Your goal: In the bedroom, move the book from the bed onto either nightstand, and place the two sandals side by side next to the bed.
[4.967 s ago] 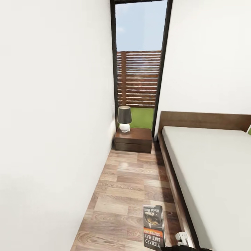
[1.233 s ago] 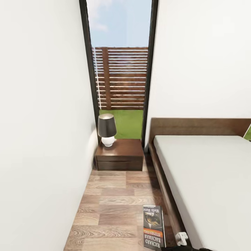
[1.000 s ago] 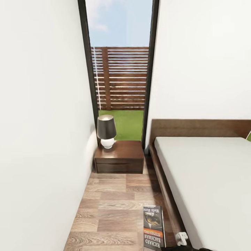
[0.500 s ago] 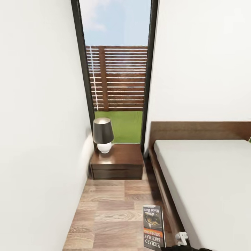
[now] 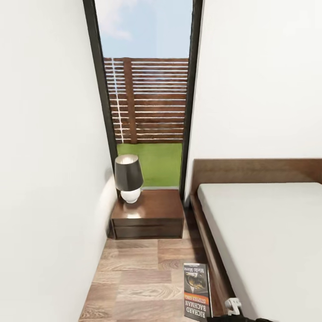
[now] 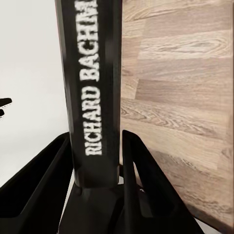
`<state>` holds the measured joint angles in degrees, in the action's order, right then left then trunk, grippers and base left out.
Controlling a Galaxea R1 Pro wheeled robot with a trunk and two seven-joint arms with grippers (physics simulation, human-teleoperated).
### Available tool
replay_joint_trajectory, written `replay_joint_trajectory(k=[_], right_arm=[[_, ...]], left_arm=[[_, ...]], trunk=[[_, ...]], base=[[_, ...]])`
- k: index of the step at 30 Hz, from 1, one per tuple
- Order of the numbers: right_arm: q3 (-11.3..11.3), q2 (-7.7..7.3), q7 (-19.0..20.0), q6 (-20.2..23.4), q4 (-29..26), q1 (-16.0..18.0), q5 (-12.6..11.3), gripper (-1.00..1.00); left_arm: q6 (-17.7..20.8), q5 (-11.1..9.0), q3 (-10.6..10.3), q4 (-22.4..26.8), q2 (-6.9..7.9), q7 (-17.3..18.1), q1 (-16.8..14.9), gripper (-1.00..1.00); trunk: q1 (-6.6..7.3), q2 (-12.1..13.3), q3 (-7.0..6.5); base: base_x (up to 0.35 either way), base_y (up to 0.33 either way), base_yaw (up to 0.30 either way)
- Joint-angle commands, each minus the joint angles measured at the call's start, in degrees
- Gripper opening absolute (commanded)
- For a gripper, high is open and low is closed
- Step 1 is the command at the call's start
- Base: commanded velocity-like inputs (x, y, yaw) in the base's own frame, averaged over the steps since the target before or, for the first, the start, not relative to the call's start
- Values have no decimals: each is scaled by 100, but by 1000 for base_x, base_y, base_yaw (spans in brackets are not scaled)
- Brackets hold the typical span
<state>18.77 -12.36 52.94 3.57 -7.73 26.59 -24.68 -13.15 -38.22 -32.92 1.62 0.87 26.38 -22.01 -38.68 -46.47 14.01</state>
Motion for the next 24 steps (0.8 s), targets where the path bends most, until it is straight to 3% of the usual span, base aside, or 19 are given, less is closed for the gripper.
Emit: replay_joint_trajectory(k=[1, 7, 24], right_arm=[[22, -3, 14, 38, -5, 4, -72, -100], [22, -3, 14, 38, -6, 4, -72, -100], [22, -3, 14, 34, -4, 4, -72, -100]], left_arm=[[-21, -45, -48, -4, 1, 16, -3, 100], [-21, -44, -48, -4, 1, 16, 1, 100], [-21, -43, -48, -4, 1, 16, -1, 100]], trunk=[[-3, -5, 9], [-3, -5, 16], [-3, -5, 16]], base=[[266, 0, -129], [262, 0, -120], [258, 0, -5]])
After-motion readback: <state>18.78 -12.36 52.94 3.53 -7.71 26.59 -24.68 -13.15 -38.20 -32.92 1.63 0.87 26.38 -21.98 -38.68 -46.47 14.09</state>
